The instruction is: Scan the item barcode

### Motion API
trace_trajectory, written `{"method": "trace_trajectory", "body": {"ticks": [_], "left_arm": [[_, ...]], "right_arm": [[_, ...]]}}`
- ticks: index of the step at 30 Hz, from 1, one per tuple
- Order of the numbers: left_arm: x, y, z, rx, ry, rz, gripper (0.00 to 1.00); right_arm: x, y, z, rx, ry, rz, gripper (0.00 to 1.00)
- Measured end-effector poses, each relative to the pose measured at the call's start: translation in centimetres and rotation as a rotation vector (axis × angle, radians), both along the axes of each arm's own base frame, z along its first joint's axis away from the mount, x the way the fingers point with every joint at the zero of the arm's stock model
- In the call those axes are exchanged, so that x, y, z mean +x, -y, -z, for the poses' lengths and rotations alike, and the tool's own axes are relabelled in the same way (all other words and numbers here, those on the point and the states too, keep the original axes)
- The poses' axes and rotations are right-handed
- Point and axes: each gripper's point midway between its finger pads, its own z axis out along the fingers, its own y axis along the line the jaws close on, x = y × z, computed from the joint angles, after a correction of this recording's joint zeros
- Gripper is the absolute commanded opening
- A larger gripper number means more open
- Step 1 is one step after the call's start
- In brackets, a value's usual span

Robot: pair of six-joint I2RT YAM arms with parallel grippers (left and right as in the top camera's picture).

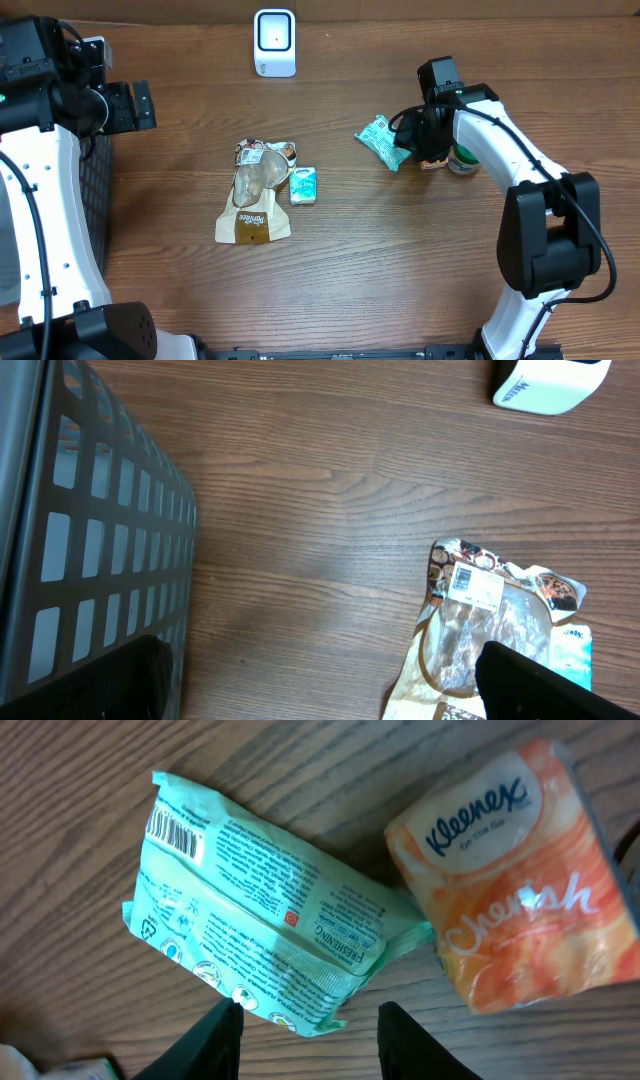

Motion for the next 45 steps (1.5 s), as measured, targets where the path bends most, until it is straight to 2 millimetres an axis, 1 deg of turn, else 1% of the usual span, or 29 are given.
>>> {"method": "trace_trajectory", "body": {"ticks": [4, 9, 10, 14, 15, 20, 22, 25, 26, 27, 28, 30, 32, 33, 35, 37, 40, 45], "left_arm": [[0.0, 0.0, 0.0, 0.0, 0.0, 0.0, 1.0], [0.0, 0.0, 0.0, 0.0, 0.0, 0.0, 1.0], [0.0, 0.0, 0.0, 0.0, 0.0, 0.0, 1.0], [0.0, 0.0, 0.0, 0.0, 0.0, 0.0, 0.99], [0.0, 0.0, 0.0, 0.0, 0.0, 0.0, 1.0], [0.0, 0.0, 0.0, 0.0, 0.0, 0.0, 0.99], [0.0, 0.0, 0.0, 0.0, 0.0, 0.0, 1.0], [0.0, 0.0, 0.0, 0.0, 0.0, 0.0, 1.0], [0.0, 0.0, 0.0, 0.0, 0.0, 0.0, 0.99], [0.0, 0.0, 0.0, 0.0, 0.0, 0.0, 1.0], [0.0, 0.0, 0.0, 0.0, 0.0, 0.0, 1.0], [0.0, 0.0, 0.0, 0.0, 0.0, 0.0, 1.0], [0.0, 0.0, 0.0, 0.0, 0.0, 0.0, 1.0], [0.0, 0.0, 0.0, 0.0, 0.0, 0.0, 1.0], [0.0, 0.0, 0.0, 0.0, 0.0, 0.0, 1.0], [0.0, 0.0, 0.0, 0.0, 0.0, 0.0, 1.0], [0.0, 0.0, 0.0, 0.0, 0.0, 0.0, 1.0], [0.0, 0.0, 0.0, 0.0, 0.0, 0.0, 0.99]], "right_arm": [[0.0, -0.3, 1.2, 0.008, -0.029, 0.05, 0.41], [-0.2, -0.4, 3.7, 0.009, -0.086, 0.084, 0.4], [-0.1, -0.5, 3.8, 0.014, -0.084, 0.09, 0.39], [0.7, -0.9, 3.8, 0.036, -0.051, 0.096, 0.28], [0.8, -1.0, 3.8, 0.04, -0.044, 0.094, 0.23], [1.7, -1.8, 3.7, 0.05, 0.018, 0.006, 0.08], [1.9, -2.6, 3.5, 0.061, 0.045, -0.065, 0.05], [1.7, -4.3, 3.3, 0.085, 0.072, -0.187, 0.04], [1.4, -5.1, 3.3, 0.1, 0.077, -0.249, 0.04], [1.2, -5.4, 3.3, 0.107, 0.078, -0.276, 0.06], [0.9, -5.8, 3.4, 0.116, 0.08, -0.314, 0.12], [0.3, -6.3, 3.4, 0.129, 0.07, -0.372, 0.28], [-0.5, -6.1, 3.5, 0.131, 0.042, -0.412, 0.39], [-0.7, -6.0, 3.5, 0.133, 0.034, -0.424, 0.41], [-1.2, -5.6, 3.1, 0.14, 0.0, -0.437, 0.43], [-0.9, -5.2, 2.4, 0.153, -0.009, -0.433, 0.45], [-0.6, -4.9, 1.6, 0.19, -0.013, -0.41, 0.44], [-0.3, -4.9, 1.6, 0.221, -0.011, -0.361, 0.43]]}}
